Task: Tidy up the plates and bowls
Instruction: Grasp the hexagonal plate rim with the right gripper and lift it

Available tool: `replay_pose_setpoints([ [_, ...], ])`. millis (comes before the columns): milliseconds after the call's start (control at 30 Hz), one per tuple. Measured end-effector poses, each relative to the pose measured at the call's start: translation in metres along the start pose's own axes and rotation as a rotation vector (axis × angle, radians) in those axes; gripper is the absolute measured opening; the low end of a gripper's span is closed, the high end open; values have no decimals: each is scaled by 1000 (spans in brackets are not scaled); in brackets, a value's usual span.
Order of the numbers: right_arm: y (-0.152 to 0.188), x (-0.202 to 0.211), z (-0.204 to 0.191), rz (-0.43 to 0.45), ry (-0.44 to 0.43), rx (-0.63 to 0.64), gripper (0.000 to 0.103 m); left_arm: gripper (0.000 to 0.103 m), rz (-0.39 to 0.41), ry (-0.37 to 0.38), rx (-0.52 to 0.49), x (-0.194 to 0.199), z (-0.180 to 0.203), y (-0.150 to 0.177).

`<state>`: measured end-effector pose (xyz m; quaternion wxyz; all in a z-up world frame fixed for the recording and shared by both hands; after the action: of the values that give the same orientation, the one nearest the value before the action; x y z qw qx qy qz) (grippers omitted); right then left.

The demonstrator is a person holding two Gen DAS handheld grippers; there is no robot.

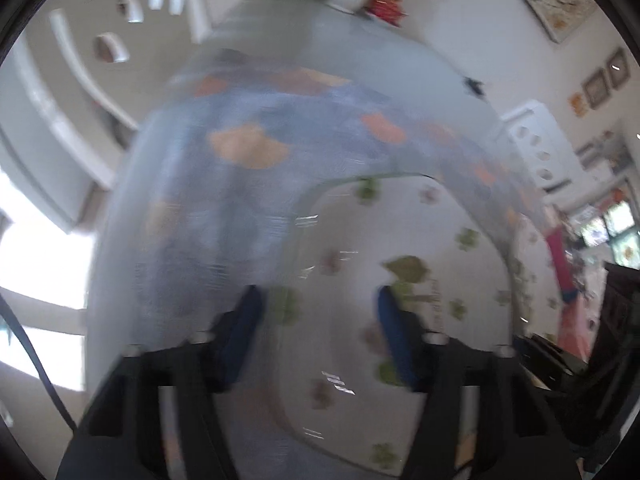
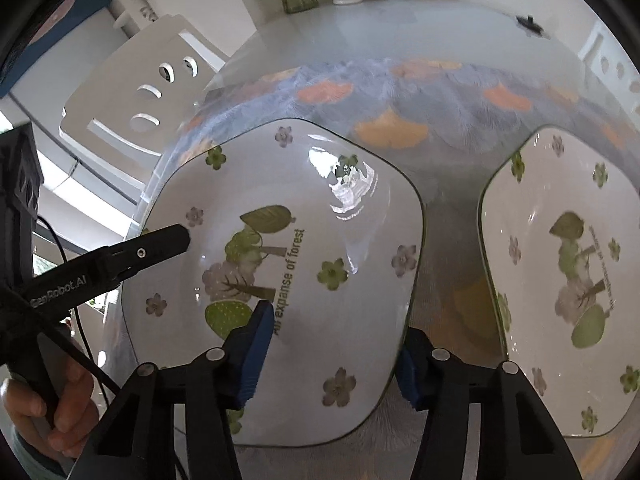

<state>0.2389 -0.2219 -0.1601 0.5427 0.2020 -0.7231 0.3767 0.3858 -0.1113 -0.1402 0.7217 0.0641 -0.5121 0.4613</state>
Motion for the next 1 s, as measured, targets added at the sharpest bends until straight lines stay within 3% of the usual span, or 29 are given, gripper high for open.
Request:
replay_pose_setpoints([
  [100,2,1,2,8,15,15,41,44,13,-128,-133,-3,18,8],
  [133,3,2,3,9,12,18,39,40,16,-132,-147,-1,19,10],
  [300,9,11,11,18,1,5,35,34,41,-62,-122,17,15,22],
  [600,28,35,-7,37,-17,56,35,34,104,-62,-86,47,10,41],
  [1000,45,73,-17,92,-51,115,35,34,177,-8,-130,94,22,64],
])
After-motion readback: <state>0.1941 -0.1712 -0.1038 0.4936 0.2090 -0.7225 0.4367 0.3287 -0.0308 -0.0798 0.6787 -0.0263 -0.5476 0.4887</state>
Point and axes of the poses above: each gripper's, at about its wrist camera, not at the fingertips, and x roughly against the way its jaws point, z to its right, y to its underside, the point moved 1 cm from there along -x, roughly the way its jaws point, and after that the axes turned 8 degrees about y, right-handed, at the moved point
